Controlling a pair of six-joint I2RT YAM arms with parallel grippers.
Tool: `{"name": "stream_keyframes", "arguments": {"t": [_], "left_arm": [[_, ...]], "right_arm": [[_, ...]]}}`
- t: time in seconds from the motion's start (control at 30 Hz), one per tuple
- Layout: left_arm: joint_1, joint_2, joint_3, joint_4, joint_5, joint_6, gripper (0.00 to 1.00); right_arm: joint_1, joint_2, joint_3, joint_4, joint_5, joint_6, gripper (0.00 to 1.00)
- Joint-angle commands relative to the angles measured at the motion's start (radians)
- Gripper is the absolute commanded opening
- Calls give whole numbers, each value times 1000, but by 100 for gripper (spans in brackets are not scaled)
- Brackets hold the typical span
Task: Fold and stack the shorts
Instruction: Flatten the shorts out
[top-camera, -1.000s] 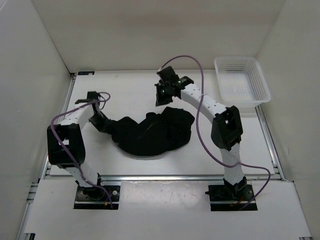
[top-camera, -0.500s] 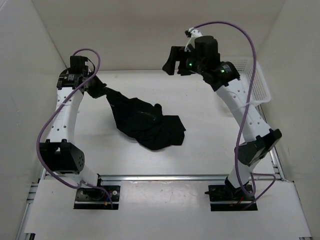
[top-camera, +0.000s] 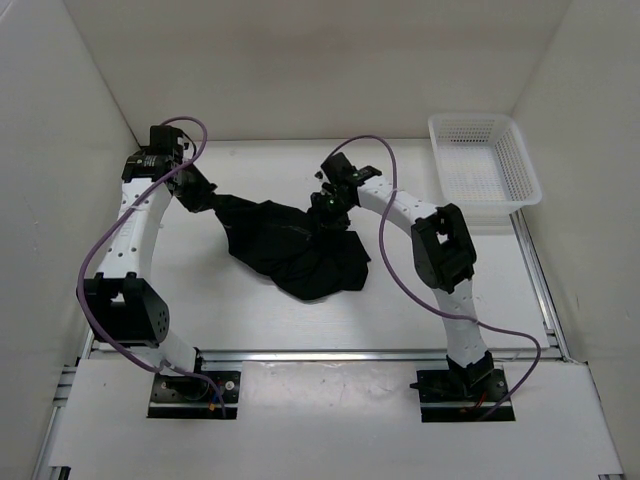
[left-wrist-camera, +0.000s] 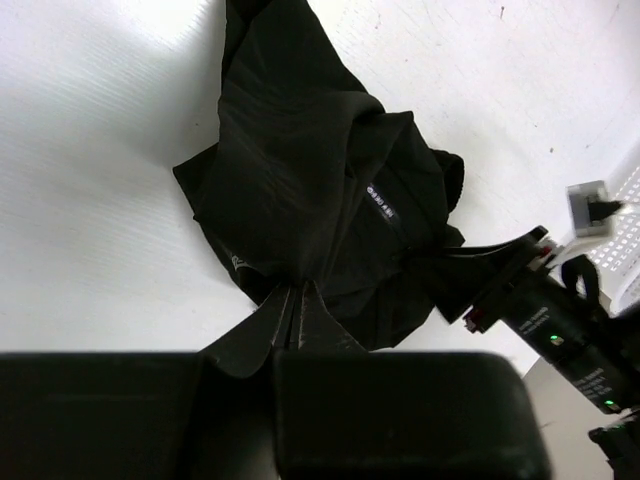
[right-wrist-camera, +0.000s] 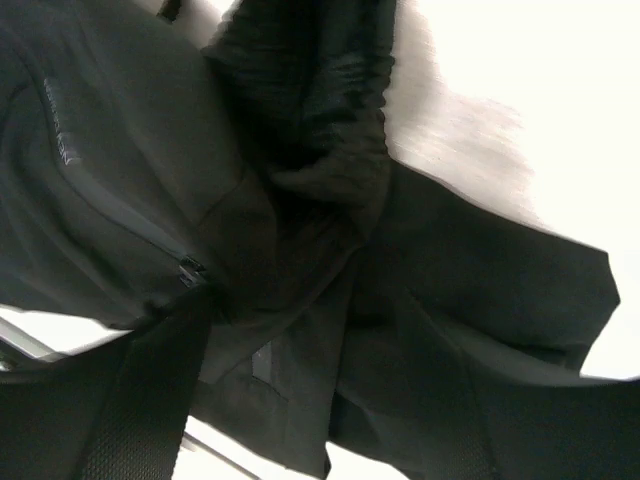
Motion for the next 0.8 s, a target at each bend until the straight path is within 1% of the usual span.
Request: {"name": "stream_keyframes", "arguments": {"t": [0.0,0.03,0.07,0.1,0.2,0.23,0.3,0.33,0.37,0.4,0.43,0.47,0.5,0.53,0.57,0.6,0.63,0.67,0.7,0.73,0.77], "left_arm": [[1,-15,17,5,0,28,10],[1,-3,26,5,0,28,10],[1,-3,26,5,0,28,10],[1,6,54,5,0,37,10],[1,51,110,-5,11,46,10],[1,100,182,-5,25,58,10],[1,163,288,-52,58,69,10],[1,219,401,-93,68,69,10],[1,241,457,-112,87,69,10],[-10,260,509,-124,97,69,10],[-10,270,596,-124,107,57,10],[-10,284,638,-124,123,57,10],[-10,284,681,-124,132,45,10],[-10,284,753,-124,144,45,10],[-10,284,782,-124,155,36,10],[-10,284,802,-124,167,36,10],[-10,268,802,-124,167,36,10],[-10,251,780,-109,167,26,10],[-10,202,748,-86,183,26,10],[-10,171,703,-72,193,26,10],[-19,136,587,-55,193,26,10]], "right_arm": [[-4,6,102,39,-109,-19,38],[-4,19,131,50,-132,-19,21],[-4,19,149,50,-148,-19,9],[-4,19,169,41,-130,-19,0],[-37,-32,243,41,-94,4,0],[-51,-44,267,41,-82,4,0],[-97,-67,368,41,-82,27,0],[-113,-67,407,41,-82,27,0],[-140,-88,486,24,-68,27,0],[-154,-98,523,24,-57,18,0],[-165,-113,553,6,-25,8,0],[-185,-153,583,-3,-4,-2,0],[-185,-179,584,-4,22,-36,0],[-194,-241,584,-4,50,-61,0],[-194,-275,570,-4,80,-87,0],[-194,-312,523,-4,143,-135,0],[-194,-387,487,-4,169,-159,0],[-180,-429,446,-4,189,-182,0],[-180,-470,336,-4,218,-199,0],[-167,-557,270,-4,254,-211,0],[-147,-605,196,27,310,-211,0]]}}
